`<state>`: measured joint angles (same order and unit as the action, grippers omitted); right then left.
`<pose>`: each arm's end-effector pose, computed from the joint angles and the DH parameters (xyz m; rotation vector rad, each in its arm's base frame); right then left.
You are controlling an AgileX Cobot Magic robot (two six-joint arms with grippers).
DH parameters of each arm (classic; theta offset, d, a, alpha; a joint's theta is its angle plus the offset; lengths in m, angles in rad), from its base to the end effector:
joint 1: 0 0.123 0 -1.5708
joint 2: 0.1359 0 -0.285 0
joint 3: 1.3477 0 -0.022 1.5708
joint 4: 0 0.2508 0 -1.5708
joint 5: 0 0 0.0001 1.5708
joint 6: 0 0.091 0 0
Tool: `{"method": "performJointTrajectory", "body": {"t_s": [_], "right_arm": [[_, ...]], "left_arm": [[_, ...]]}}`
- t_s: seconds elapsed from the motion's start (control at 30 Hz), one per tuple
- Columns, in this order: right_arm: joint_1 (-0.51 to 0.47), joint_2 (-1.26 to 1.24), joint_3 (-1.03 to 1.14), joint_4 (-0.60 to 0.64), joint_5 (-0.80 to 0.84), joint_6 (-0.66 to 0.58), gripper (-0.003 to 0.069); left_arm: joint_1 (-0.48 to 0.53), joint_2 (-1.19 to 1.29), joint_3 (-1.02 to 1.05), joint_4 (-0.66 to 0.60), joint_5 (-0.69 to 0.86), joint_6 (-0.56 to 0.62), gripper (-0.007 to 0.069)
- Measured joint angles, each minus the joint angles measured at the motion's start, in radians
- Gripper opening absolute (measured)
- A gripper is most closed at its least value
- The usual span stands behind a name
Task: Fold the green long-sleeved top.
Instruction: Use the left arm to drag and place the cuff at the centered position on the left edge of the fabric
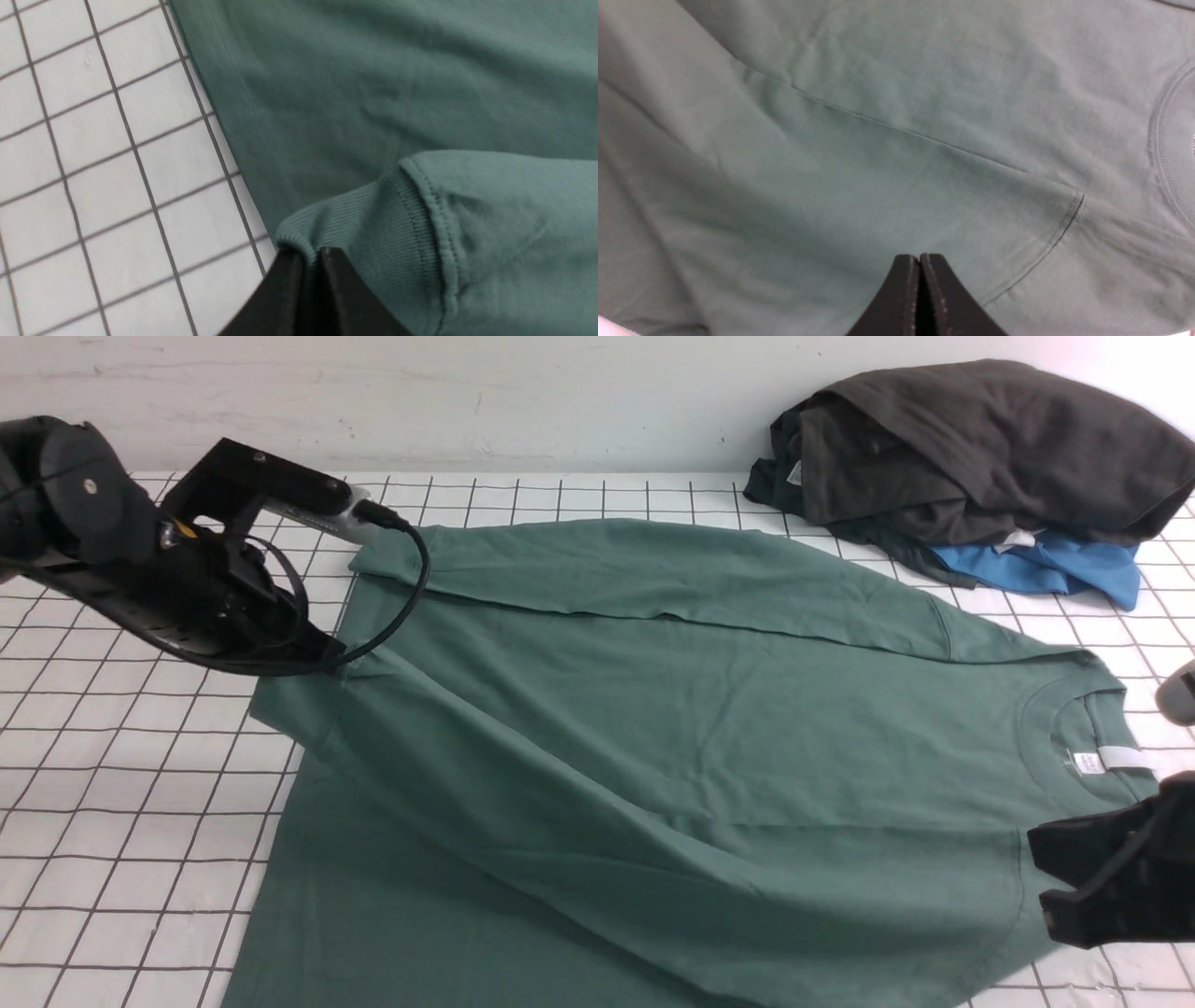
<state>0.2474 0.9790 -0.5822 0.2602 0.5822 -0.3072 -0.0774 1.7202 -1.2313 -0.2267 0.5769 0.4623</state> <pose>0.1691 0.0560 0.2542 -0.4715 2.4044 0.2440 0.3689 -0.0398 0.2443 0.4863 2.4814 -0.0786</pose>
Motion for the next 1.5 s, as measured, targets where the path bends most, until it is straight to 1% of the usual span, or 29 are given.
{"method": "performJointTrajectory", "body": {"t_s": [0.03,0.1,0.17,0.2,0.23,0.27,0.3,0.33,0.4,0.47,0.53,0.6,0.7,0.73,0.77,0.8,0.83,0.87,0.93,1.03,1.07,1.1,1.13,1.17,1.2,1.33,1.37,1.4,1.5], "right_arm": [[0.0,0.0,0.0,0.001,0.0,-0.001,-0.0014],[0.0,0.0,0.0,0.005,0.0,-0.001,-0.0014],[0.0,0.0,0.0,0.008,0.0,-0.001,-0.0014],[0.0,0.0,0.0,0.008,0.0,-0.001,-0.0014],[0.0,0.0,0.0,0.008,0.0,-0.002,-0.0014],[0.0,0.0,0.0,0.008,0.0,-0.002,-0.0014],[0.0,0.0,0.0,0.008,0.0,-0.01,-0.0014],[0.0,0.0,0.0,0.008,0.0,-0.019,-0.0014],[0.0,0.0,0.0,0.008,0.0,-0.026,-0.0014],[0.0,0.0,0.0,0.008,-0.004,-0.027,-0.0014],[0.0,0.0,0.0,0.008,-0.008,-0.029,-0.0014],[0.0,0.0,0.0,0.008,-0.012,-0.029,-0.0014],[0.0,0.0,0.0,0.008,-0.014,-0.029,-0.0014],[0.0,0.0,0.0,0.008,-0.014,-0.029,-0.0014],[0.0,0.0,0.0,0.009,-0.014,-0.029,-0.0014],[0.0,0.0,0.0,0.012,-0.014,-0.029,-0.0014],[0.0,0.006,0.0,0.02,-0.014,-0.029,-0.0014],[0.0,0.007,0.0,0.024,-0.014,-0.029,-0.0014],[0.0,0.054,-0.019,0.041,0.017,-0.029,-0.0014],[0.0,0.129,-0.069,0.043,0.071,-0.029,-0.0002],[0.0,0.193,-0.116,0.037,0.096,-0.029,0.0021],[0.0,0.202,-0.122,0.035,0.096,-0.029,0.0021],[0.0,0.279,-0.177,0.016,0.1,-0.029,0.007],[0.0,0.313,-0.201,0.004,0.098,-0.024,0.0095],[0.0,0.321,-0.207,-0.004,0.098,-0.023,0.0101],[0.0,0.508,-0.329,-0.112,0.067,0.056,0.0283],[0.0,0.524,-0.332,-0.118,0.063,0.062,0.029],[0.0,0.587,-0.363,-0.165,0.048,0.082,0.0353],[0.0,0.686,-0.392,-0.19,0.018,0.109,0.0402]], "left_arm": [[0.0,0.024,-0.02,0.001,0.003,0.001,0.0016],[0.0,0.063,-0.067,-0.004,0.064,0.001,0.0016],[-0.002,0.074,-0.129,-0.054,0.187,0.001,0.0016],[-0.003,0.074,-0.151,-0.07,0.218,0.001,0.0016],[-0.017,0.071,-0.219,-0.164,0.347,0.005,0.0016],[-0.019,0.07,-0.228,-0.176,0.364,0.007,0.0016],[-0.038,0.06,-0.288,-0.253,0.467,0.03,0.0016],[-0.054,0.052,-0.331,-0.3,0.529,0.054,0.0016],[-0.082,0.034,-0.403,-0.359,0.607,0.099,0.0016],[-0.101,0.022,-0.456,-0.387,0.632,0.144,0.0016],[-0.104,0.022,-0.471,-0.373,0.627,0.175,0.0016],[-0.094,0.065,-0.476,-0.311,0.593,0.173,0.0016],[-0.072,0.182,-0.478,-0.214,0.512,0.106,0.0016],[-0.066,0.23,-0.483,-0.173,0.494,0.066,0.0016],[-0.061,0.275,-0.488,-0.128,0.494,0.019,0.0016],[-0.061,0.283,-0.489,-0.12,0.498,0.009,0.0016],[-0.058,0.34,-0.502,-0.061,0.534,-0.068,0.0016],[-0.058,0.34,-0.503,-0.061,0.541,-0.074,0.0016],[-0.067,0.364,-0.51,-0.033,0.61,-0.107,0.0016],[-0.076,0.357,-0.522,-0.032,0.63,-0.107,0.0016],[-0.08,0.351,-0.526,-0.035,0.631,-0.107,0.0016],[-0.081,0.35,-0.526,-0.035,0.631,-0.107,0.0016],[-0.081,0.345,-0.526,-0.034,0.633,-0.107,0.0016],[-0.081,0.344,-0.526,-0.034,0.634,-0.107,0.0016],[-0.081,0.344,-0.526,-0.034,0.634,-0.107,0.0016],[-0.081,0.341,-0.526,-0.034,0.634,-0.104,0.0016],[-0.081,0.341,-0.526,-0.034,0.634,-0.103,0.0016],[-0.081,0.341,-0.526,-0.034,0.634,-0.092,0.0016],[-0.081,0.341,-0.526,-0.036,0.634,-0.083,0.0016]]}}
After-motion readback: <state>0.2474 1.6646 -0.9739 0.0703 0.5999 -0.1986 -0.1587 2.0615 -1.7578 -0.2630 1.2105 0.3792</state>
